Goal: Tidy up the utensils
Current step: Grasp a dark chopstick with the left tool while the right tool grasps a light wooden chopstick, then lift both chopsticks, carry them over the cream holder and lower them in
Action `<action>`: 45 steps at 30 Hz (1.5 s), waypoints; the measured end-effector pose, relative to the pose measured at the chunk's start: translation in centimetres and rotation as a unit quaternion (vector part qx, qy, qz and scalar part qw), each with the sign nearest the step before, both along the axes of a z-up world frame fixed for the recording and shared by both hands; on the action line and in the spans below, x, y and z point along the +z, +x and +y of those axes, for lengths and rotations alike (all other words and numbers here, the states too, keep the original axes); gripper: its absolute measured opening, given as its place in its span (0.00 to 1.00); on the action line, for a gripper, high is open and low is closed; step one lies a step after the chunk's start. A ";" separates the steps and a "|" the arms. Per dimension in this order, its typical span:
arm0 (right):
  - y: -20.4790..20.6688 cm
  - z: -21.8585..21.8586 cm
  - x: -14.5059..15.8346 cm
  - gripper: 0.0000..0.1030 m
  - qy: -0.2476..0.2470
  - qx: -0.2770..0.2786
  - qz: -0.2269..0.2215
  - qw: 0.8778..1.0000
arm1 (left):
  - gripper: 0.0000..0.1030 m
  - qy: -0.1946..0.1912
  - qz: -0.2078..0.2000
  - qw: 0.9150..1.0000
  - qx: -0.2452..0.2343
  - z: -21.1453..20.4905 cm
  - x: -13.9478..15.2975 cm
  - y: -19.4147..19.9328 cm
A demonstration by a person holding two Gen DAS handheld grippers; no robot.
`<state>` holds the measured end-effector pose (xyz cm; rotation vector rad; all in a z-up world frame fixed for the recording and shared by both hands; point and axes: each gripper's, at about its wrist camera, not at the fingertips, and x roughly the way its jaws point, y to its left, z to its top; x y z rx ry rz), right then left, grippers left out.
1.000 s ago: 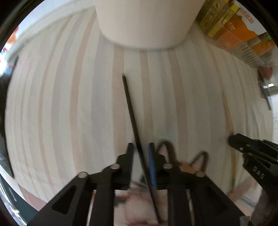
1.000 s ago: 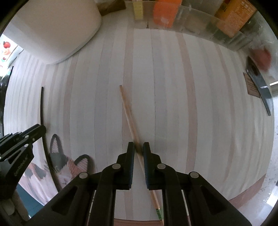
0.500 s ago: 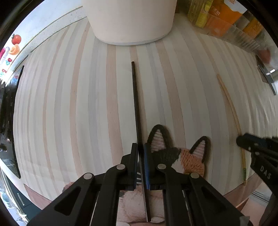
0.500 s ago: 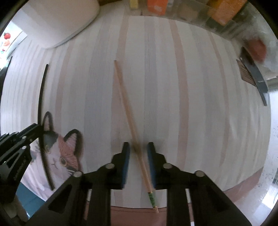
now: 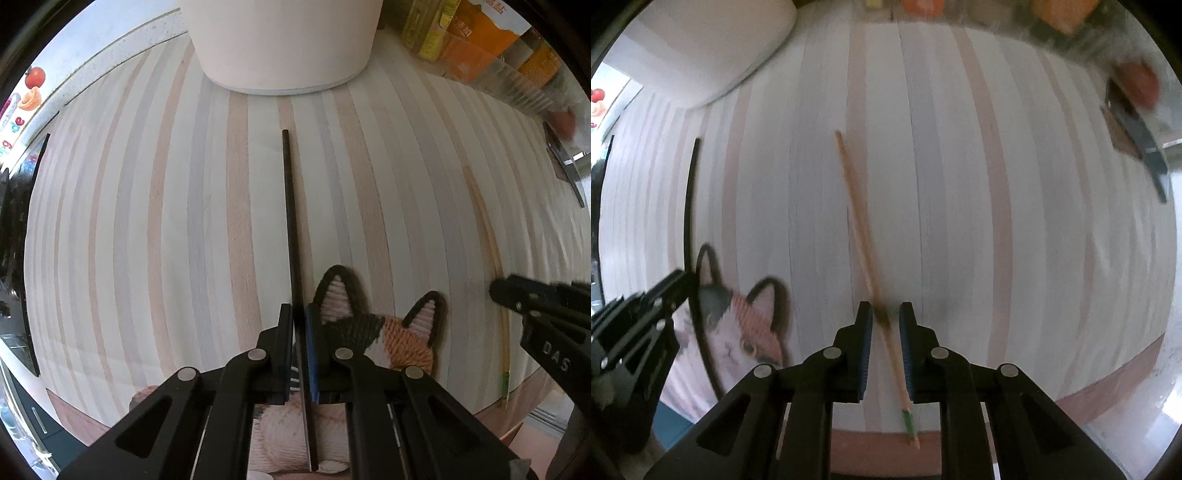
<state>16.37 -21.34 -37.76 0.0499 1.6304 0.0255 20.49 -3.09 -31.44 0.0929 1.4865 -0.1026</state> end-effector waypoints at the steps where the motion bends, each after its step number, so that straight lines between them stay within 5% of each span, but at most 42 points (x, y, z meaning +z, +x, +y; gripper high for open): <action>1: 0.2 0.2 0.0 0.16 -0.005 0.005 -0.003 1.000 | 0.05 0.001 0.000 1.000 -0.001 0.0 0.0 0.0; 5: 0.9 1.2 0.3 0.14 -0.027 0.030 -0.018 0.999 | 0.05 -0.001 0.000 1.000 -0.001 0.1 0.0 0.1; 11: 2.7 1.3 -0.5 0.09 0.031 -0.054 0.033 0.997 | 0.05 -0.008 0.002 1.000 0.003 0.4 0.2 0.3; 14: 4.0 -0.2 -1.0 0.09 0.025 -0.038 0.040 0.998 | 0.06 -0.009 0.003 1.000 0.005 0.4 0.2 0.5; 23: 6.9 4.2 -0.4 0.09 -0.038 0.024 0.020 0.999 | 0.07 -0.007 0.003 1.000 0.005 0.4 0.2 2.0; 35: 6.9 7.7 0.8 0.09 -0.035 0.025 -0.002 0.999 | 0.04 -0.006 0.002 1.000 -0.006 0.0 0.0 2.7; 45: 6.2 6.5 5.0 0.07 -0.012 0.030 -0.052 0.998 | 0.03 0.011 -0.072 0.997 -0.005 0.6 4.5 0.0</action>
